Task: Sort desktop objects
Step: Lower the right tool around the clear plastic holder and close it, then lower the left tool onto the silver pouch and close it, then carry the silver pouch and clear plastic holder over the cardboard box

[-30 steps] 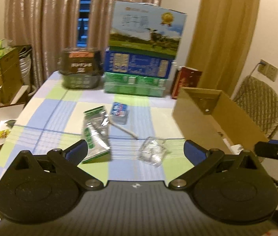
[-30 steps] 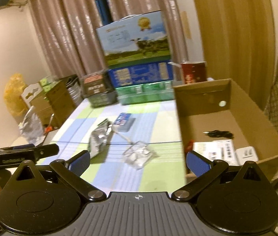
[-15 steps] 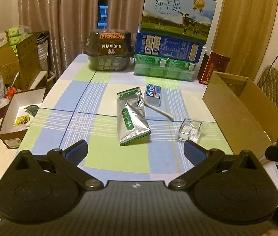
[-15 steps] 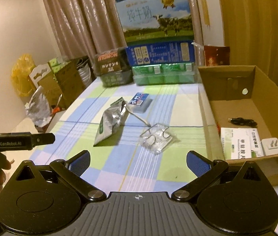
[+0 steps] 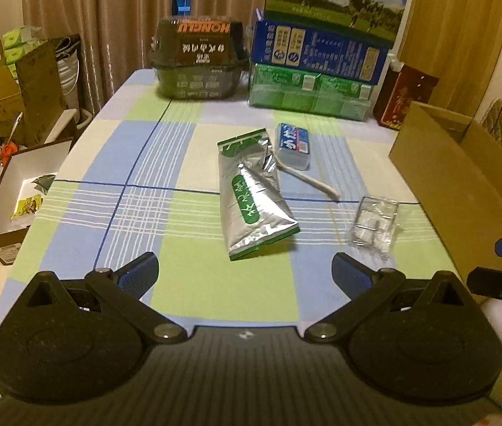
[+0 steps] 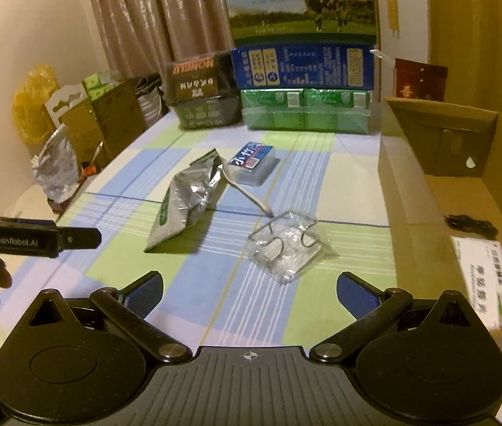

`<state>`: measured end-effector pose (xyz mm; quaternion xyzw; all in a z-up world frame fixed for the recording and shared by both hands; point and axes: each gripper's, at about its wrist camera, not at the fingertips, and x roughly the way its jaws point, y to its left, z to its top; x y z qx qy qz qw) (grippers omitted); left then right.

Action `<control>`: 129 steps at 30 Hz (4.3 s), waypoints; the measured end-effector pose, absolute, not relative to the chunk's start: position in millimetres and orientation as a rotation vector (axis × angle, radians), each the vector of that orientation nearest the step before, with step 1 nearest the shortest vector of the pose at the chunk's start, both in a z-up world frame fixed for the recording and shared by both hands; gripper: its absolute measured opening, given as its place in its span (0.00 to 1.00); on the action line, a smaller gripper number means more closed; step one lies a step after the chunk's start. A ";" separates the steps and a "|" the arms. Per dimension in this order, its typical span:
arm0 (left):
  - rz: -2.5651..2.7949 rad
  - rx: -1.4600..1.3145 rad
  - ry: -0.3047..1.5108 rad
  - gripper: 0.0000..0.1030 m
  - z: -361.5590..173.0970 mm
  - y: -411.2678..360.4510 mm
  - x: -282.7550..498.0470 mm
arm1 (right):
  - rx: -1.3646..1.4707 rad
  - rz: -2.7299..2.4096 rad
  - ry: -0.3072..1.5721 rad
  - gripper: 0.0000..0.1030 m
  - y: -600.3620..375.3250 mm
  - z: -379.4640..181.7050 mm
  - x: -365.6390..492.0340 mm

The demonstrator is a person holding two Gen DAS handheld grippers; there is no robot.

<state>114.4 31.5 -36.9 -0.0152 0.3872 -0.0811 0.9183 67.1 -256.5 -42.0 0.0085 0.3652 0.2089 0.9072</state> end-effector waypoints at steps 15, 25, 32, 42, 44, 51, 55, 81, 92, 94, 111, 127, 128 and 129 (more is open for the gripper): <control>-0.176 -0.056 0.829 0.99 -81.4 34.7 181.4 | -0.140 0.426 0.733 0.98 -237.9 -96.6 133.4; -0.195 -0.054 0.848 0.99 -100.5 37.1 198.3 | -0.265 0.466 0.717 0.98 -226.9 -126.2 168.5; -0.207 -0.057 0.839 0.99 -103.2 33.5 207.0 | -0.241 0.507 0.712 0.98 -227.8 -135.1 179.8; -0.224 -0.067 0.840 0.99 -107.6 29.2 216.4 | -0.208 0.508 0.742 0.98 -226.4 -141.8 192.7; -0.222 -0.072 0.838 0.99 -107.8 29.6 218.7 | -0.202 0.512 0.750 0.98 -225.4 -142.3 194.4; -0.223 -0.077 0.832 0.99 -108.3 27.3 226.0 | -0.200 0.509 0.760 0.76 -221.8 -140.6 196.4; -0.226 -0.083 0.831 0.99 -109.2 23.3 235.9 | -0.185 0.512 0.760 0.76 -221.0 -138.8 195.8; -0.272 0.088 1.000 0.57 -126.3 -9.9 251.2 | -0.106 0.421 0.794 0.76 -240.0 -122.4 175.4; -0.336 0.121 1.032 0.65 -104.0 -11.6 141.4 | -0.085 0.427 0.867 0.76 -246.8 -108.3 88.2; -0.345 0.124 1.028 0.70 -102.8 -12.4 136.7 | -0.081 0.426 0.882 0.76 -247.3 -111.2 76.7; -0.378 0.229 1.083 0.78 -125.9 -27.1 169.9 | -0.053 0.397 0.892 0.76 -247.2 -121.2 76.1; -0.399 0.181 1.066 0.44 -111.3 -25.8 148.6 | -0.038 0.359 0.846 0.76 -253.5 -113.9 76.0; -0.400 0.186 1.064 0.44 -110.4 -27.3 146.7 | -0.039 0.356 0.843 0.76 -254.3 -113.3 75.6; -0.402 0.188 1.062 0.44 -109.4 -28.7 145.1 | -0.037 0.353 0.841 0.76 -255.2 -112.5 74.7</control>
